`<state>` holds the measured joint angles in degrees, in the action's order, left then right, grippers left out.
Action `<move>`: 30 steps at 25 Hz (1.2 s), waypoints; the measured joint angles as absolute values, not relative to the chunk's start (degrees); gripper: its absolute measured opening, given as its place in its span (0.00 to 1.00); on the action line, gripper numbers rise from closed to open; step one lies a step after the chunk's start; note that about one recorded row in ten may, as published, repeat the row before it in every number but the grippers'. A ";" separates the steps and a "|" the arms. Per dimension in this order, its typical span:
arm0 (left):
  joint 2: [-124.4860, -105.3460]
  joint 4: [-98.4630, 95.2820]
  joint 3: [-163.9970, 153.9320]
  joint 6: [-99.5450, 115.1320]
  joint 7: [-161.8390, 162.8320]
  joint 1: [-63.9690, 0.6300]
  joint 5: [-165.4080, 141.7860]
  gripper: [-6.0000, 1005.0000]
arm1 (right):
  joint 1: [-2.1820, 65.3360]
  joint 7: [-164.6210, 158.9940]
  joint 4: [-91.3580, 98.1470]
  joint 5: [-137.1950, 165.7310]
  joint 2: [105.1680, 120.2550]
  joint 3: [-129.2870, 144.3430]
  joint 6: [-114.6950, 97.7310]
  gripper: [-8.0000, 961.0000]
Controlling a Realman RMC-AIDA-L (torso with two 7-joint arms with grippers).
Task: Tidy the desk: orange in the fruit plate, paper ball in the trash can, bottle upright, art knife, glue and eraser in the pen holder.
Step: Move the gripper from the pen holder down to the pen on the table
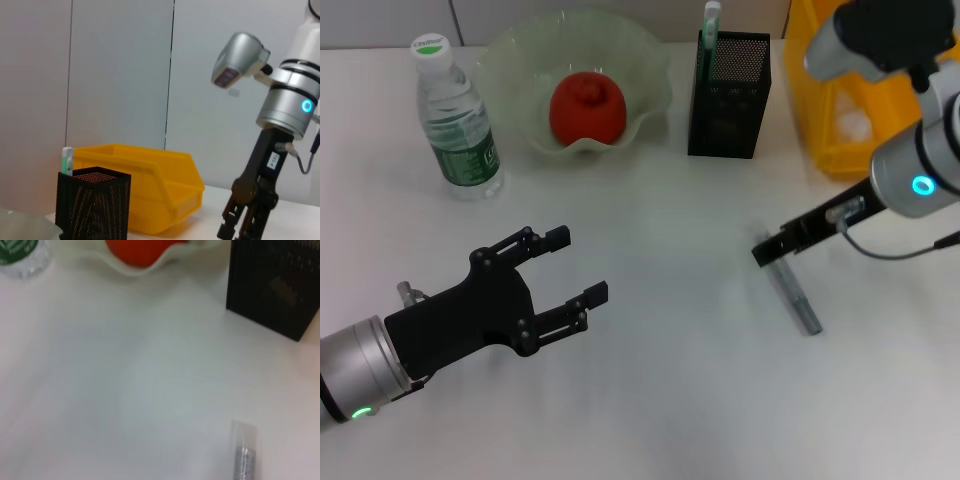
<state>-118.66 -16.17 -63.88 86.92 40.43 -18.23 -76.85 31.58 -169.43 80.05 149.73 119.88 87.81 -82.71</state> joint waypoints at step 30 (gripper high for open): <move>-118.66 -15.73 -63.79 86.92 39.93 -18.02 -76.90 0.77 | 39.26 -169.48 60.29 147.46 119.63 87.52 -75.07 0.41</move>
<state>-118.66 -15.73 -63.79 86.92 39.93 -18.02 -76.90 39.26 -169.48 60.29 147.46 119.63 87.52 -75.07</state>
